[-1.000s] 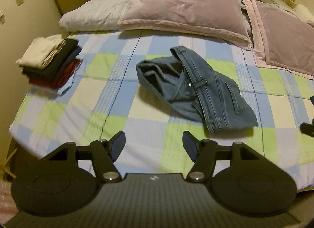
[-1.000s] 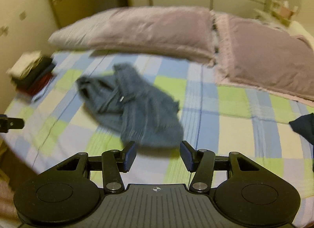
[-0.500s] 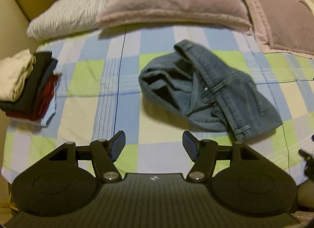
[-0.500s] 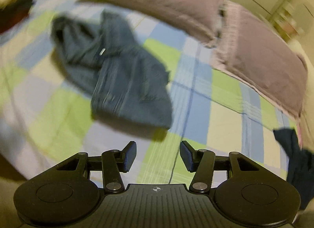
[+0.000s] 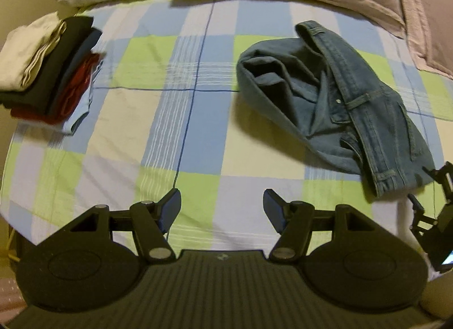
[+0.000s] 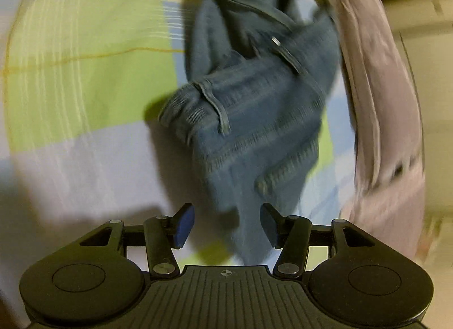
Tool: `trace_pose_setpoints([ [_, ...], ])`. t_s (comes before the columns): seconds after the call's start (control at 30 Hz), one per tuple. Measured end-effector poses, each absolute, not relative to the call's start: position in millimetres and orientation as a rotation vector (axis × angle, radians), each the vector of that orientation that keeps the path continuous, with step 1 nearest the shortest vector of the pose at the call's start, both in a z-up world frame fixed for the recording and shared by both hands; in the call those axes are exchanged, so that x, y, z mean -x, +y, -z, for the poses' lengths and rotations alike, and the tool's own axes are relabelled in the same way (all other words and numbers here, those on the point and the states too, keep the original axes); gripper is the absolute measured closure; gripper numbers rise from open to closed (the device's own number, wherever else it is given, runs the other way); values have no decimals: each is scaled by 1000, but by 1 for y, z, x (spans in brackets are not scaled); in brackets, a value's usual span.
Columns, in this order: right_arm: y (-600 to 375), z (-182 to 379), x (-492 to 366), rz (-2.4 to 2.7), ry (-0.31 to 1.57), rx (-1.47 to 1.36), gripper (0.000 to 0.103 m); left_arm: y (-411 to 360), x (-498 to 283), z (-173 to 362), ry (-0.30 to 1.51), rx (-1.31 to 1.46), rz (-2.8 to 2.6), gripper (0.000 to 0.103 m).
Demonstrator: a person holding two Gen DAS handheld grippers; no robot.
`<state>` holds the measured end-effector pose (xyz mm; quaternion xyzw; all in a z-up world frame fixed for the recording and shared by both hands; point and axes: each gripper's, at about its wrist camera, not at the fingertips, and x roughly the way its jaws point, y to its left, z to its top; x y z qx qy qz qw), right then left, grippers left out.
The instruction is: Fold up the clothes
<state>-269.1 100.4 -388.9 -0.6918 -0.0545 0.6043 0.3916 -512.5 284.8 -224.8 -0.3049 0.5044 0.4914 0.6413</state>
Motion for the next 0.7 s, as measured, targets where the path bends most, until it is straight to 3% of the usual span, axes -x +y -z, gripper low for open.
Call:
trace_pose_setpoints([
  [0.07, 105, 399, 266, -1571, -220, 1748, 53, 289, 506, 227, 1149, 691, -1138, 42],
  [0.1, 111, 393, 261, -1617, -153, 1699, 70, 292, 503, 227, 1148, 689, -1147, 42],
  [0.13, 117, 386, 255, -1659, -82, 1641, 102, 294, 500, 228, 1147, 686, -1155, 42],
  [0.23, 147, 331, 214, -1671, 300, 1240, 102, 306, 488, 226, 1132, 659, -1178, 43],
  [0.37, 179, 242, 96, -1416, 745, 532, 103, 322, 472, 218, 1105, 628, -1191, 43],
  [0.53, 114, 192, -57, -873, 963, -233, 103, 339, 445, 210, 1073, 577, -1165, 43],
  [0.7, 19, 225, -119, -220, 1159, -385, 103, 356, 416, 215, 1076, 548, -1122, 43],
])
